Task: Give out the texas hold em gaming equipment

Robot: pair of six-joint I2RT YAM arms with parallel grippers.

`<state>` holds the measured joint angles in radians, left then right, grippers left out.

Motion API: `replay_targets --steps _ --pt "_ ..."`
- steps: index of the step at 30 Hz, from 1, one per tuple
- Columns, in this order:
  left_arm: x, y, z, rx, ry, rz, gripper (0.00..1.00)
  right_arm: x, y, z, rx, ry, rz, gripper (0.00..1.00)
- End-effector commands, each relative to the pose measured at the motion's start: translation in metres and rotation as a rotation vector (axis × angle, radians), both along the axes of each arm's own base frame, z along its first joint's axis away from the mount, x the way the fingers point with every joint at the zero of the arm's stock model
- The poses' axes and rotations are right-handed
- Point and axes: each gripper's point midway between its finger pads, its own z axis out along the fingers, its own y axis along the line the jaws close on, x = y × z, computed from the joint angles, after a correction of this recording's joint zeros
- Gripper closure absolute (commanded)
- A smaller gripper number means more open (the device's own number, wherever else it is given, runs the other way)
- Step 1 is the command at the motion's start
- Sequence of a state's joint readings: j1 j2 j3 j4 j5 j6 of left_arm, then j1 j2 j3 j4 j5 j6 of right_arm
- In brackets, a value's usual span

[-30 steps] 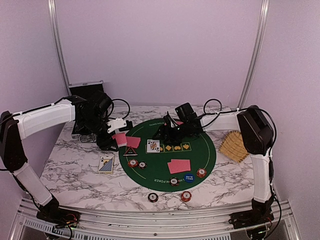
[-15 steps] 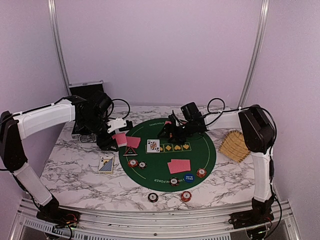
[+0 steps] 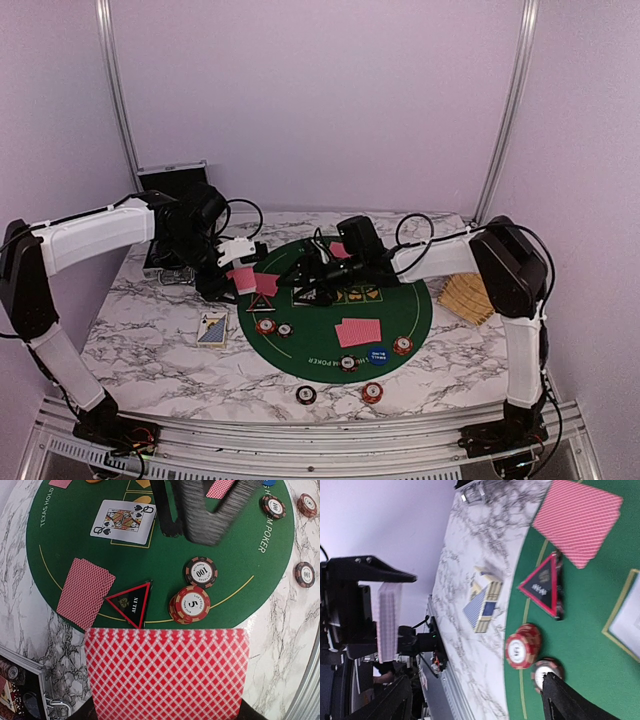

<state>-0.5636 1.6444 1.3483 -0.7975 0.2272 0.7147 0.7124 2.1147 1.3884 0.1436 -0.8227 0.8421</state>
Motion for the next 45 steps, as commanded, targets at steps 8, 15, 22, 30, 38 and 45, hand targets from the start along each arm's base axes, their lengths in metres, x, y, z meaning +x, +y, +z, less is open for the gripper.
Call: replay_targets --steps 8,15,22,30,38,45 --pt "0.002 -0.006 0.008 -0.017 0.002 -0.013 1.0 -0.024 0.035 0.059 0.2 -0.009 0.097 0.13" --pt "0.001 -0.01 0.009 -0.02 0.002 -0.022 1.0 -0.028 0.046 0.062 0.232 0.007 0.114 0.13" --pt "0.0 -0.015 0.013 -0.031 -0.003 -0.029 1.0 -0.027 0.057 0.064 0.26 0.025 0.128 0.16" --pt "-0.001 -0.02 0.012 -0.036 0.003 -0.038 1.0 -0.028 0.071 0.064 0.291 0.044 0.149 0.17" --pt "-0.001 -0.022 0.012 -0.039 0.006 -0.044 1.0 -0.03 0.084 0.06 0.314 0.066 0.163 0.17" --pt "-0.001 -0.022 0.011 -0.039 0.011 -0.043 1.0 -0.029 0.096 0.055 0.313 0.08 0.173 0.2"
